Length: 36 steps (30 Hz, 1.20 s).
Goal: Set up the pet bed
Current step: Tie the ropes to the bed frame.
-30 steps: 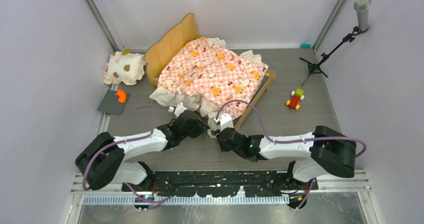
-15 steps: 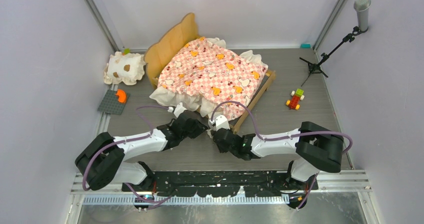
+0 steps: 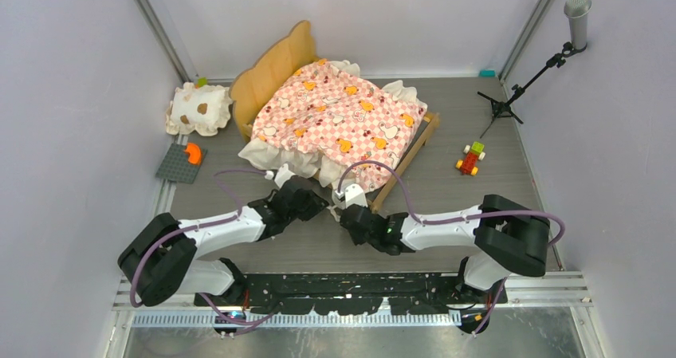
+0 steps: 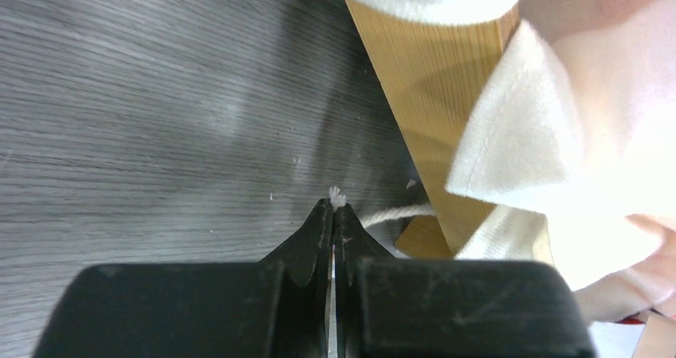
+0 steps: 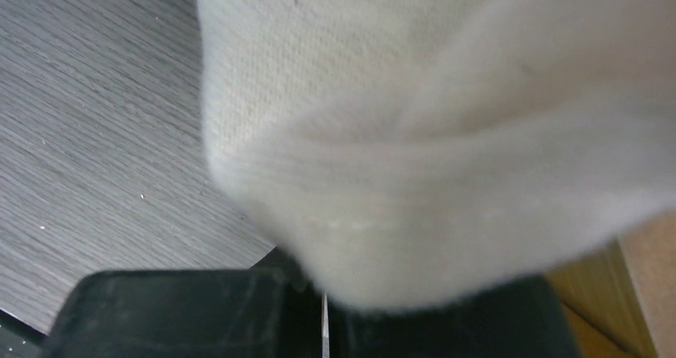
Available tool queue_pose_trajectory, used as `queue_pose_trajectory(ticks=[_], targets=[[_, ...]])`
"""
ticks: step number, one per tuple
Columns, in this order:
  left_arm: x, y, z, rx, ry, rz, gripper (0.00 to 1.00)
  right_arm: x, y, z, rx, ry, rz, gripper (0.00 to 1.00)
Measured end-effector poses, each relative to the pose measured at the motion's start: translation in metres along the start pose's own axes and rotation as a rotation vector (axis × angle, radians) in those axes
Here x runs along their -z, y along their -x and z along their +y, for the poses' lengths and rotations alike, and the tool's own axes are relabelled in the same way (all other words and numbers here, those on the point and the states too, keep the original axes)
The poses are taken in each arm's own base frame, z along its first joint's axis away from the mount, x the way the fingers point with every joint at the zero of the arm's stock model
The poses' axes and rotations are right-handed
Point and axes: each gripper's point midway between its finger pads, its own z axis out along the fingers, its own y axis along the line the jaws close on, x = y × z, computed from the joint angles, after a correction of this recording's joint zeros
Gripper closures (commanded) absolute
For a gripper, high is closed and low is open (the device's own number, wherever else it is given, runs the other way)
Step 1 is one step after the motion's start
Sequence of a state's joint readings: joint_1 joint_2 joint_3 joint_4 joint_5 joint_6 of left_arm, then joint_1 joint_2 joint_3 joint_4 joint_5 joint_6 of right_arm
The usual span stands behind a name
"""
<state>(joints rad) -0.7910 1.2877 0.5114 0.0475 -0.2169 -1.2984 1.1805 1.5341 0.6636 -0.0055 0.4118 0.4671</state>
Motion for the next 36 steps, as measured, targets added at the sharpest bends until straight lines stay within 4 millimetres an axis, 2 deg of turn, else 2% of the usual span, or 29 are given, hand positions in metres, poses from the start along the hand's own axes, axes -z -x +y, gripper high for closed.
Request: queue_pose_trajectory(ticks=[7, 11, 16, 24, 32, 36], targets=[[0.000, 0.020, 0.010, 0.023, 0.026, -0.048, 1.00, 0.010, -0.010, -0.001, -0.029, 0.023, 0.024, 0.99], [0.002, 0.031, 0.010, 0.022, 0.022, -0.085, 1.00, 0.017, -0.016, -0.004, -0.034, 0.024, 0.036, 0.99], [0.002, 0.041, 0.016, 0.009, 0.043, -0.116, 1.00, 0.029, -0.011, -0.011, -0.051, 0.005, 0.024, 0.99], [0.006, 0.052, 0.025, -0.018, 0.072, -0.147, 1.00, 0.054, 0.003, -0.033, -0.120, -0.055, -0.052, 0.99], [0.011, 0.064, 0.033, -0.037, 0.101, -0.188, 1.00, 0.066, -0.010, -0.054, -0.152, -0.107, -0.053, 0.99], [0.012, 0.069, 0.038, -0.052, 0.120, -0.202, 1.00, 0.073, -0.009, -0.060, -0.173, -0.124, -0.063, 0.99]])
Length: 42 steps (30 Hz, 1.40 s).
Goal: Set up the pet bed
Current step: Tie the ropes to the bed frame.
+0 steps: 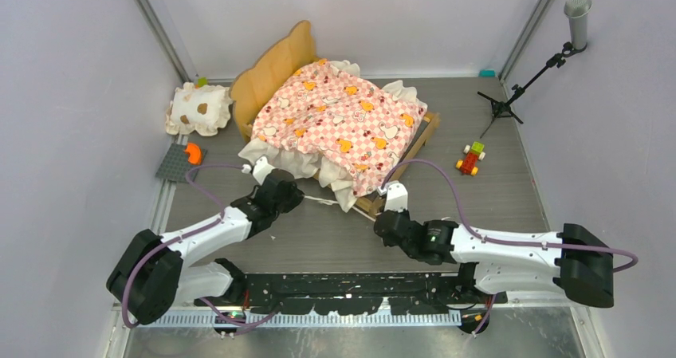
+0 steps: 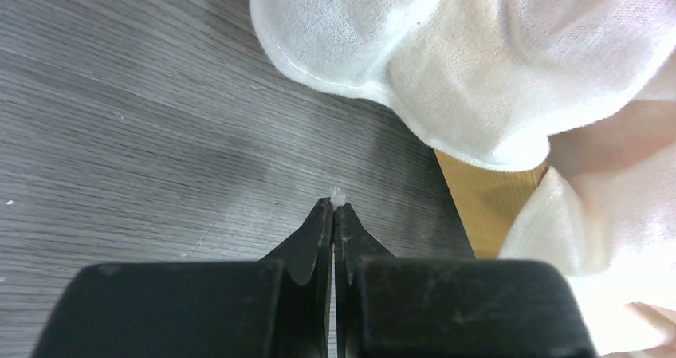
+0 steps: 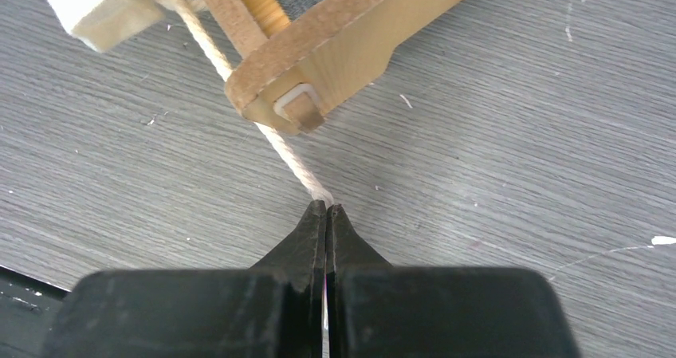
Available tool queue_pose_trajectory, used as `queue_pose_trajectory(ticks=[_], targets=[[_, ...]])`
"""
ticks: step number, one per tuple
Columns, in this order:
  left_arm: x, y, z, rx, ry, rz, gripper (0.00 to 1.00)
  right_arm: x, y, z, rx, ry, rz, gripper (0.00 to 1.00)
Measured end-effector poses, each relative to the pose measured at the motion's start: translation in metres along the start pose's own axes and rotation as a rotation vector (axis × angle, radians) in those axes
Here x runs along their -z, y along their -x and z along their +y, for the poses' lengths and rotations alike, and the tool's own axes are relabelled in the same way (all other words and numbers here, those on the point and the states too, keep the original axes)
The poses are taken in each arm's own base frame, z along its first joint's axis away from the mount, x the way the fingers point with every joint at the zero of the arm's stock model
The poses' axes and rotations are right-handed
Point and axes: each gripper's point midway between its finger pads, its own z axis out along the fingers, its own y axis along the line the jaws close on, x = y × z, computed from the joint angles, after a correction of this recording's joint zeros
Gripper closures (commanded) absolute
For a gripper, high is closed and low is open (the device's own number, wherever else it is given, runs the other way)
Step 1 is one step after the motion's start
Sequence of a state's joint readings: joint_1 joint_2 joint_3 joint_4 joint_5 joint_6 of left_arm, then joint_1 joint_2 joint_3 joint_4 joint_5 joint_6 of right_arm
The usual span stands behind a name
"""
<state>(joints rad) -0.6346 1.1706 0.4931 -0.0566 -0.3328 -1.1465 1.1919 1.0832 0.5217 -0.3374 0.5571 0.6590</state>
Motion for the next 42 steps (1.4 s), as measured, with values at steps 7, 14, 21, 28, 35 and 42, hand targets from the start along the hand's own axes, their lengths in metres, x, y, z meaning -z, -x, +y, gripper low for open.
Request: queue_pose_trajectory(ticks=[7, 14, 21, 28, 35, 42], targets=[[-0.001, 0.002, 0.004, -0.022, 0.009, -0.004, 1.00, 0.010, 0.004, -0.014, -0.053, -0.045, -0.022, 0.99], [-0.002, 0.004, 0.006, -0.034, 0.013, -0.008, 1.00, 0.022, 0.010, -0.024, -0.143, -0.092, -0.036, 0.99], [-0.007, -0.003, 0.008, -0.053, 0.018, 0.021, 1.00, 0.037, 0.021, -0.036, -0.289, -0.149, -0.065, 0.99], [-0.014, -0.014, 0.007, -0.070, 0.008, 0.069, 1.00, 0.053, 0.026, -0.050, -0.417, -0.180, -0.097, 0.99], [-0.015, -0.017, 0.004, -0.077, -0.007, 0.084, 1.00, 0.062, 0.028, -0.058, -0.481, -0.197, -0.110, 0.99], [-0.017, -0.012, 0.019, -0.108, 0.039, 0.058, 1.00, 0.068, 0.024, -0.077, -0.403, -0.252, -0.112, 0.99]])
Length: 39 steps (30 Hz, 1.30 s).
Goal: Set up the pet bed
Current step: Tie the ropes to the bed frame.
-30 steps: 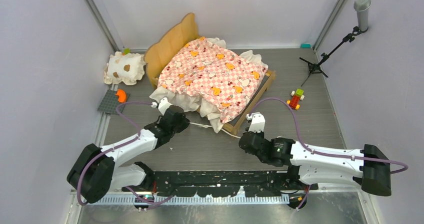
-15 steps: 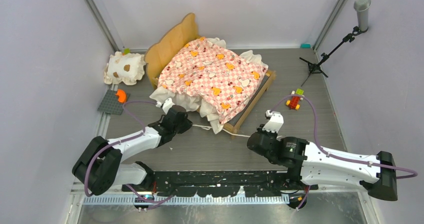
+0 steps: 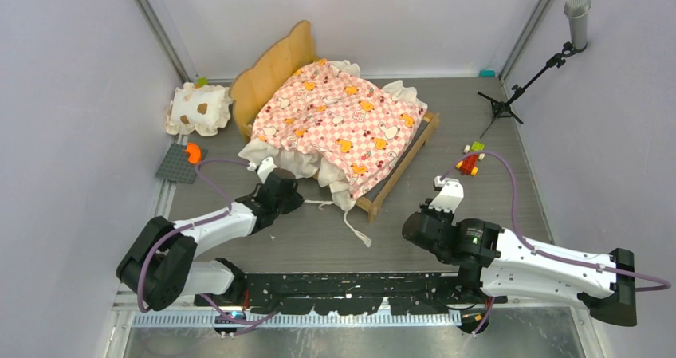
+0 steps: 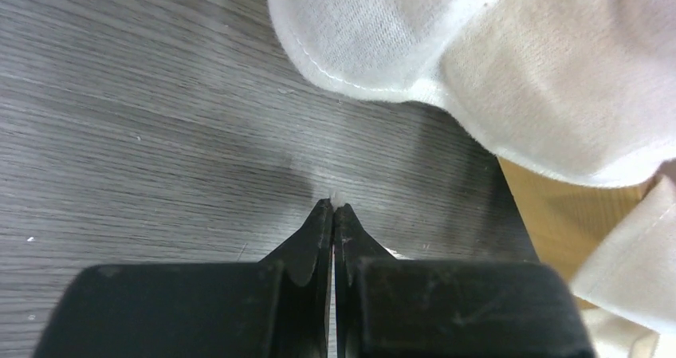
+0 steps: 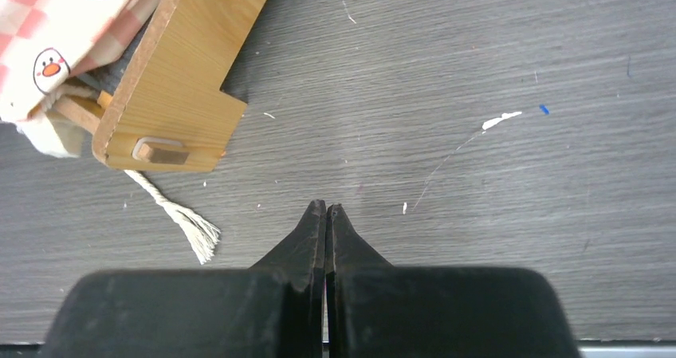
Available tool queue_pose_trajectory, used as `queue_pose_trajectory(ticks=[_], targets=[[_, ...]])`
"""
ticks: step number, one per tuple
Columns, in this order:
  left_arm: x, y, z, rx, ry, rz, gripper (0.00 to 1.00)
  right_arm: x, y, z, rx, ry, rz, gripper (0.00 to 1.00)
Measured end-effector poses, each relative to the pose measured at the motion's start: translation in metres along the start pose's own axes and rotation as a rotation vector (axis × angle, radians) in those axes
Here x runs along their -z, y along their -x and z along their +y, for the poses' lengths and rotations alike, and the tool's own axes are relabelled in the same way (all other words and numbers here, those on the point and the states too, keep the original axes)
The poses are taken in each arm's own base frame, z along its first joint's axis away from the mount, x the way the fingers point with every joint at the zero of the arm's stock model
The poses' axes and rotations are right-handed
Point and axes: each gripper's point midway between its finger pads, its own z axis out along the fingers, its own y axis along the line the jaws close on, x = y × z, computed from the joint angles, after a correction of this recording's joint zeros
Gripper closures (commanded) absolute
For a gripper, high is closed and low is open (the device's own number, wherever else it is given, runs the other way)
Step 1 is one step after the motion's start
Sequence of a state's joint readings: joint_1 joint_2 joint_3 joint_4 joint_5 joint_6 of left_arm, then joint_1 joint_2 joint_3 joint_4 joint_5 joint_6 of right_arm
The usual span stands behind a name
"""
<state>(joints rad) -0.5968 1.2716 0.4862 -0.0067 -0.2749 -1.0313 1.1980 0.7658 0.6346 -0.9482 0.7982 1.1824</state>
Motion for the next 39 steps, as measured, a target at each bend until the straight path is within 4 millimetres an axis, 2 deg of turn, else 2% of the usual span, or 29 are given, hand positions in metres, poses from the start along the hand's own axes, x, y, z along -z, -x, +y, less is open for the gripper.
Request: queue_pose_trajectory(ticks=[2, 6, 10, 14, 17, 22, 25, 27, 30, 35, 39], targets=[[0.000, -0.002, 0.001, -0.014, 0.000, 0.007, 1.00, 0.000, 0.000, 0.003, 0.022, 0.014, 0.003, 0.98], [-0.003, -0.008, 0.004, -0.032, 0.002, 0.033, 0.95, 0.000, 0.000, 0.012, 0.058, 0.055, 0.006, 0.86], [-0.006, -0.017, 0.007, -0.055, 0.006, 0.070, 0.75, 0.001, 0.001, 0.024, 0.078, 0.108, 0.007, 0.80], [-0.005, -0.016, 0.002, -0.063, -0.011, 0.073, 0.57, 0.001, 0.001, 0.033, 0.092, 0.147, 0.007, 0.77], [-0.001, -0.013, 0.003, -0.082, -0.012, 0.067, 0.50, 0.000, -0.003, 0.039, 0.106, 0.178, 0.015, 0.75], [0.011, -0.004, 0.002, -0.113, -0.022, 0.038, 0.49, -0.002, -0.011, 0.052, 0.133, 0.230, 0.038, 0.75], [0.021, 0.004, -0.008, -0.146, -0.102, 0.001, 0.50, -0.004, -0.014, 0.060, 0.146, 0.251, 0.050, 0.75], [0.025, 0.001, -0.013, -0.176, -0.156, -0.005, 0.51, -0.005, -0.017, 0.063, 0.154, 0.256, 0.058, 0.75], [0.030, -0.018, -0.023, -0.284, -0.236, 0.015, 0.54, -0.007, -0.020, 0.068, 0.163, 0.263, 0.068, 0.75], [0.044, -0.059, -0.057, -0.528, -0.386, 0.049, 0.58, -0.008, -0.021, 0.073, 0.167, 0.276, 0.070, 0.75], [0.040, -0.071, -0.065, -0.622, -0.414, 0.049, 0.58, -0.008, -0.021, 0.075, 0.164, 0.284, 0.072, 0.75]])
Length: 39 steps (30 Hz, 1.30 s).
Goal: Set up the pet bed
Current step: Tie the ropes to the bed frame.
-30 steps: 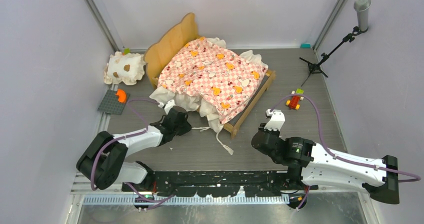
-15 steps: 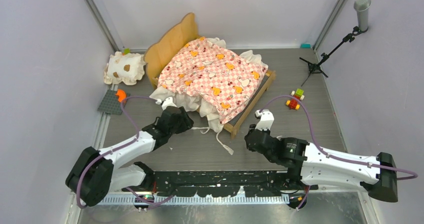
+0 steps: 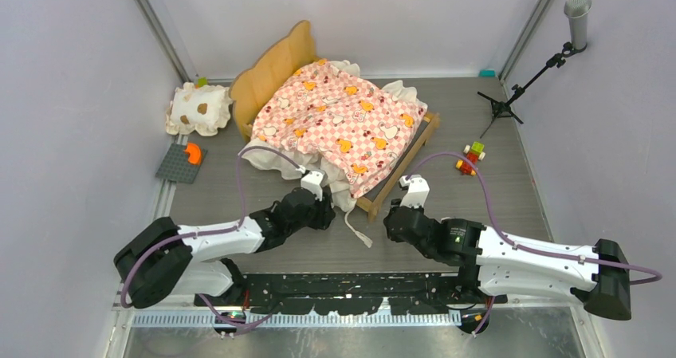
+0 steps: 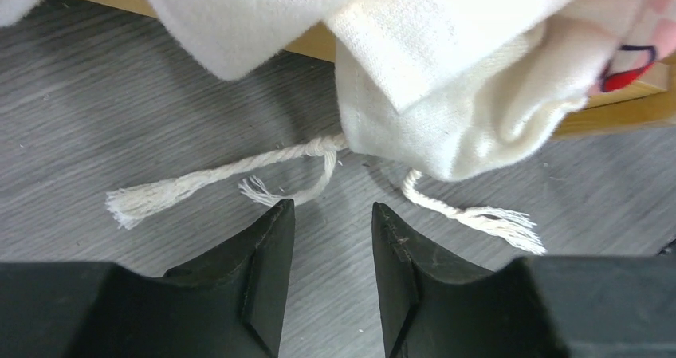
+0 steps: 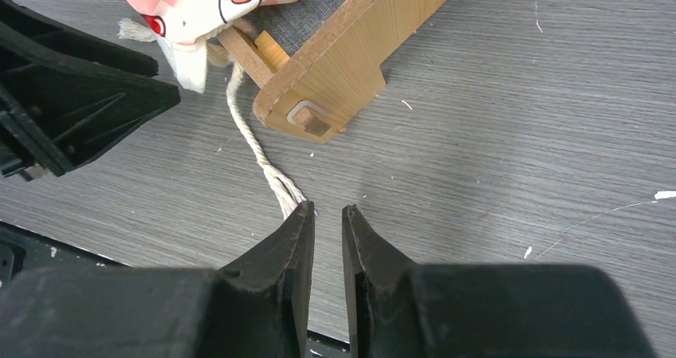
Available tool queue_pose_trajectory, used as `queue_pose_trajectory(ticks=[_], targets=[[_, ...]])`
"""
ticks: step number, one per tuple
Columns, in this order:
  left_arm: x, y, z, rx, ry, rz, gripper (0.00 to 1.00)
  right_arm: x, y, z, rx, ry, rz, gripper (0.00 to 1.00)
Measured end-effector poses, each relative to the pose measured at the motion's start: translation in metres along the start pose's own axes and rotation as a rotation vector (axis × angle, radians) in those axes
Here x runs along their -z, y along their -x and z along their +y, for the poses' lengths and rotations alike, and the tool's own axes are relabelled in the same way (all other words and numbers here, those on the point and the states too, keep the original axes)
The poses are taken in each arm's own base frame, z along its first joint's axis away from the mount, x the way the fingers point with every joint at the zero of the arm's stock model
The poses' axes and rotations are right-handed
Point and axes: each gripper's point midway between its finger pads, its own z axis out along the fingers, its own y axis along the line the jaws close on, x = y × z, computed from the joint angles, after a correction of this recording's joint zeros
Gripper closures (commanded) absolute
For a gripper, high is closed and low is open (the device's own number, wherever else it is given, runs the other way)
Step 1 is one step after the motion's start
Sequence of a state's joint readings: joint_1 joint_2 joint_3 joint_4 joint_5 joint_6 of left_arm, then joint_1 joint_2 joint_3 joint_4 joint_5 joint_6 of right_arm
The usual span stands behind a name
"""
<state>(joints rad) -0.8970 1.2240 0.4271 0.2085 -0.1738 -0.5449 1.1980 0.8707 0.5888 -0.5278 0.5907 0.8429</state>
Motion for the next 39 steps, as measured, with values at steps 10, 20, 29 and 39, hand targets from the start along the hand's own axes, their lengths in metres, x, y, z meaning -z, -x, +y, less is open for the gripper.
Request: queue_pose_trajectory(ticks=[10, 20, 29, 39], targets=[[-0.020, 0.006, 0.006, -0.118, 0.055, 0.008, 0.60, -0.001, -0.002, 0.001, -0.002, 0.009, 0.006, 0.75], [-0.029, 0.002, 0.007, -0.152, 0.066, 0.030, 0.67, -0.002, -0.005, -0.001, 0.002, 0.004, 0.011, 0.75], [-0.033, -0.008, 0.012, -0.159, 0.080, 0.063, 0.71, -0.006, -0.011, 0.001, 0.004, 0.016, 0.021, 0.75], [-0.033, -0.010, 0.014, -0.175, 0.090, 0.067, 0.70, -0.012, -0.016, 0.008, 0.007, 0.027, 0.038, 0.75]])
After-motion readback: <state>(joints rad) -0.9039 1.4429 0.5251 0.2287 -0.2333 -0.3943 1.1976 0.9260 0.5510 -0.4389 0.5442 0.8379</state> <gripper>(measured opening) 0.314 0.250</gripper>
